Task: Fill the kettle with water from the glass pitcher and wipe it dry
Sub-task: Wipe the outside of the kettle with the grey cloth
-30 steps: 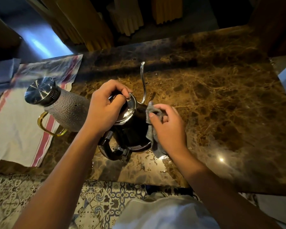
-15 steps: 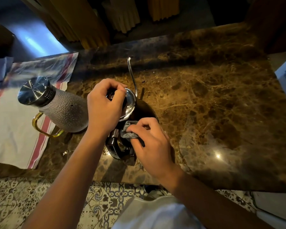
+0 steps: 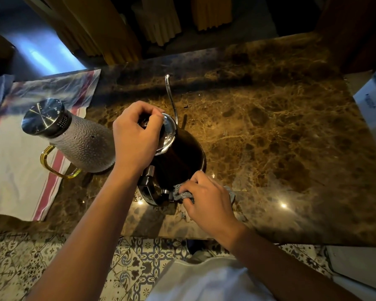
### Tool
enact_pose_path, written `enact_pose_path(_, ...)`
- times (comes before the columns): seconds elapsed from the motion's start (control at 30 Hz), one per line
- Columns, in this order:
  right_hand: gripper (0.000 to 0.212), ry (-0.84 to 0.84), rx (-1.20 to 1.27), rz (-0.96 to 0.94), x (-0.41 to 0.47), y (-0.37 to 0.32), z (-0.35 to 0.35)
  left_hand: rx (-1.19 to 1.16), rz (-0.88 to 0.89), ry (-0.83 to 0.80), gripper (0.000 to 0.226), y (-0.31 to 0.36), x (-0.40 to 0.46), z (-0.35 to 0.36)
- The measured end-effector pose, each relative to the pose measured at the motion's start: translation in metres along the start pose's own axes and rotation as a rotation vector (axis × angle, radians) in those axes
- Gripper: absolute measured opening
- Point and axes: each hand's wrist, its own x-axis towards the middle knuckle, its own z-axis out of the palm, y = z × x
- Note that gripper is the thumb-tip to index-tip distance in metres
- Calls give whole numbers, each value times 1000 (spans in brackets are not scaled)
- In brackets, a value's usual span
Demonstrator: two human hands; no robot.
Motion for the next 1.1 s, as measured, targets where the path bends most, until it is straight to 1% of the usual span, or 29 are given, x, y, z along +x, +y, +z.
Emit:
enact_pose_path(0.13,12,-70,-45,18,4,5,-15,-9,4,-30,14,-2,0,-2)
enact_pose_path(0.2,7,-86,-38,65,6,12,-25,-20,27,-67,12,-5,1,-5)
enact_pose_path(0.27,4,-37,15,135,11,20,-35,-27,68,-130,11,-7,1,-8)
enact_pose_path(0.33,5,91,199,223,21,28,-48,-41,123,-211,11,-7,1,-10)
enact_pose_path(0.4,11,196,451,283,33,31,-65,-52,185,-317,11,-7,3,-14)
enact_pose_path(0.43,15,222,602,315,39,28,-74,-55,210,-396,12,-5,5,-16)
enact_pose_path(0.5,20,204,953,391,52,21,-87,-32,231,-564,21,0,8,-20)
enact_pose_path(0.53,22,178,1090,413,57,18,-90,1,242,-618,27,2,10,-22)
enact_pose_path(0.57,23,156,1156,415,61,15,-90,45,252,-646,32,4,11,-22)
enact_pose_path(0.6,24,135,1166,399,64,12,-88,94,255,-652,35,4,12,-23)
enact_pose_path(0.67,24,97,1130,337,64,9,-80,224,240,-595,39,6,9,-25)
enact_pose_path(0.73,23,104,1027,254,61,9,-71,388,236,-462,43,8,0,-26)
enact_pose_path(0.77,23,133,948,211,59,11,-67,421,229,-388,43,10,-7,-25)
enact_pose_path(0.83,24,185,797,140,55,16,-59,370,185,-301,35,15,-21,-23)
enact_pose_path(0.87,25,197,743,129,53,20,-55,335,153,-298,33,16,-28,-22)
enact_pose_path(0.9,26,208,695,143,48,25,-52,305,130,-316,34,18,-31,-20)
enact_pose_path(0.97,26,177,634,228,42,36,-45,282,98,-337,35,19,-32,-20)
enact_pose_path(1.03,22,99,540,322,39,51,-44,273,102,-357,35,18,-31,-19)
enact_pose_path(1.1,19,32,487,345,42,56,-46,264,121,-373,30,16,-29,-23)
